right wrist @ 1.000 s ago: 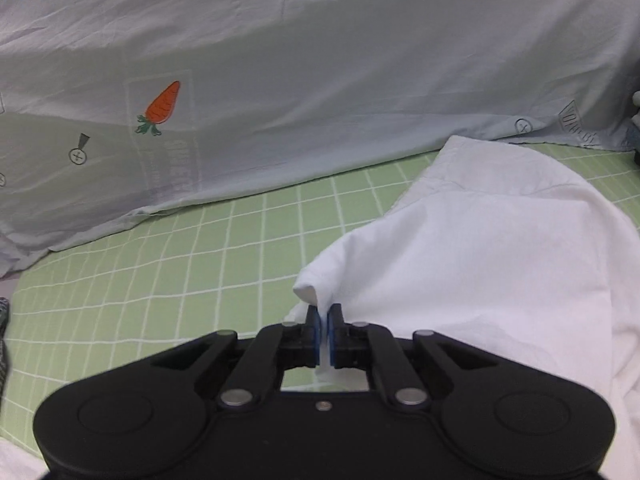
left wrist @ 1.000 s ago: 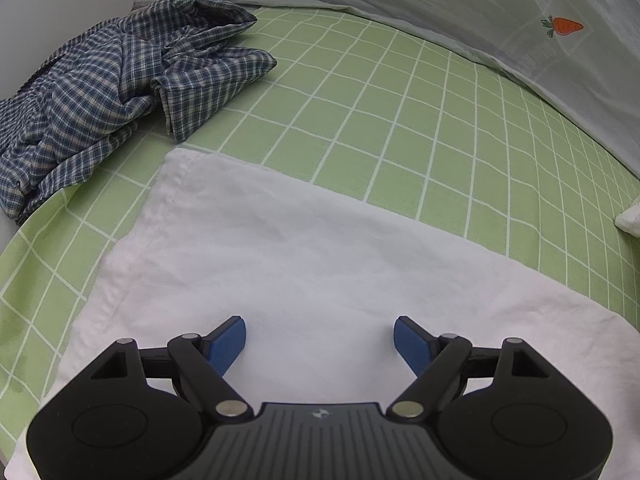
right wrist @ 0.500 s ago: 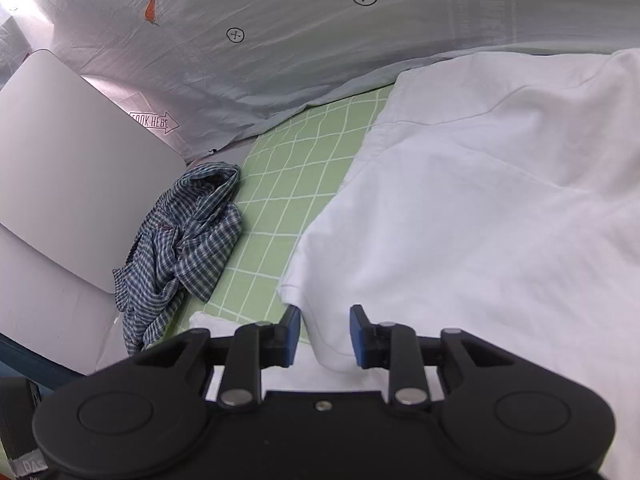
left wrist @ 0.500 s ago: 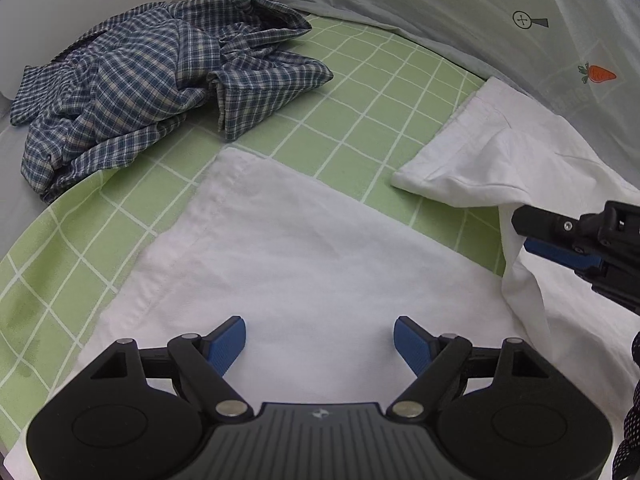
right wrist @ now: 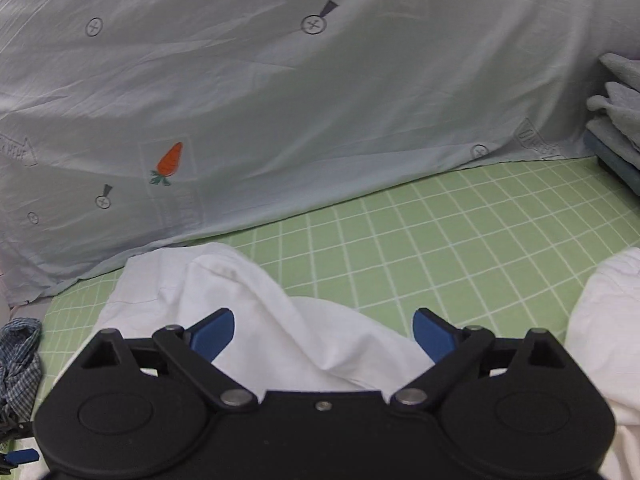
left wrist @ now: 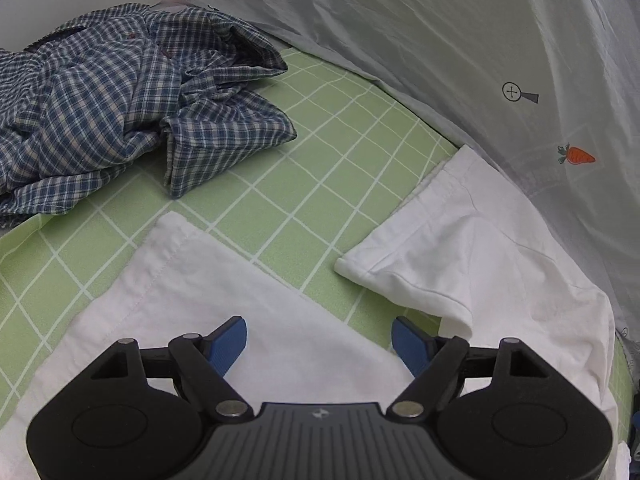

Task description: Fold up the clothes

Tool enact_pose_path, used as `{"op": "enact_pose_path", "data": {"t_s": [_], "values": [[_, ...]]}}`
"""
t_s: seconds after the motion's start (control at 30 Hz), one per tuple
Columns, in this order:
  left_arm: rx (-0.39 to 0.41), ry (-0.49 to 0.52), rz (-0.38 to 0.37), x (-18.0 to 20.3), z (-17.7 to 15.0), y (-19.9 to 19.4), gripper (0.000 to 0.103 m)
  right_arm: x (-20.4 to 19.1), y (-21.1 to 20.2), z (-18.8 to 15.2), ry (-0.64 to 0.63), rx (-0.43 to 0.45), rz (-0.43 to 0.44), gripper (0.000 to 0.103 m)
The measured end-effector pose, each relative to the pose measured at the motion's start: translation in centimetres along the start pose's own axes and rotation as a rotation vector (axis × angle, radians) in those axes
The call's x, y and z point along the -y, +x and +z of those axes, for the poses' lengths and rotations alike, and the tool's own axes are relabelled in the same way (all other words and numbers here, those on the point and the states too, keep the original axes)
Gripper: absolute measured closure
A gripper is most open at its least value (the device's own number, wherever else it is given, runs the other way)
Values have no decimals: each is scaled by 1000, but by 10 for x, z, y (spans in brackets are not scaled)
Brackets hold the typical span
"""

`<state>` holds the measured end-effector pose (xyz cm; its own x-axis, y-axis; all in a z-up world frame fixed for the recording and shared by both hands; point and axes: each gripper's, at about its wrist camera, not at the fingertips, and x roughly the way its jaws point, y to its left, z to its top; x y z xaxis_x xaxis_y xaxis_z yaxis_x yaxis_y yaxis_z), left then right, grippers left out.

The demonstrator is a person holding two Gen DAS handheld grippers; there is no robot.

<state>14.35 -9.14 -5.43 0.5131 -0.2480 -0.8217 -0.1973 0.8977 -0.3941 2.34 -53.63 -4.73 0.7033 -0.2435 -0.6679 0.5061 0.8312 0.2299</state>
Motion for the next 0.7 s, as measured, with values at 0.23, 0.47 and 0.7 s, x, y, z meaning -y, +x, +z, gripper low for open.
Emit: {"op": "enact_pose_path", "data": {"t_s": [0.23, 0.47, 0.7], "values": [[-27, -146, -108, 17, 17, 32, 31, 73, -21, -15, 113, -17, -182, 6], [-32, -124, -62, 31, 18, 54, 85, 90, -30, -29, 95, -39, -252, 6], [138, -95, 78, 15, 31, 29, 97, 89, -30, -28, 73, -34, -274, 5]]}}
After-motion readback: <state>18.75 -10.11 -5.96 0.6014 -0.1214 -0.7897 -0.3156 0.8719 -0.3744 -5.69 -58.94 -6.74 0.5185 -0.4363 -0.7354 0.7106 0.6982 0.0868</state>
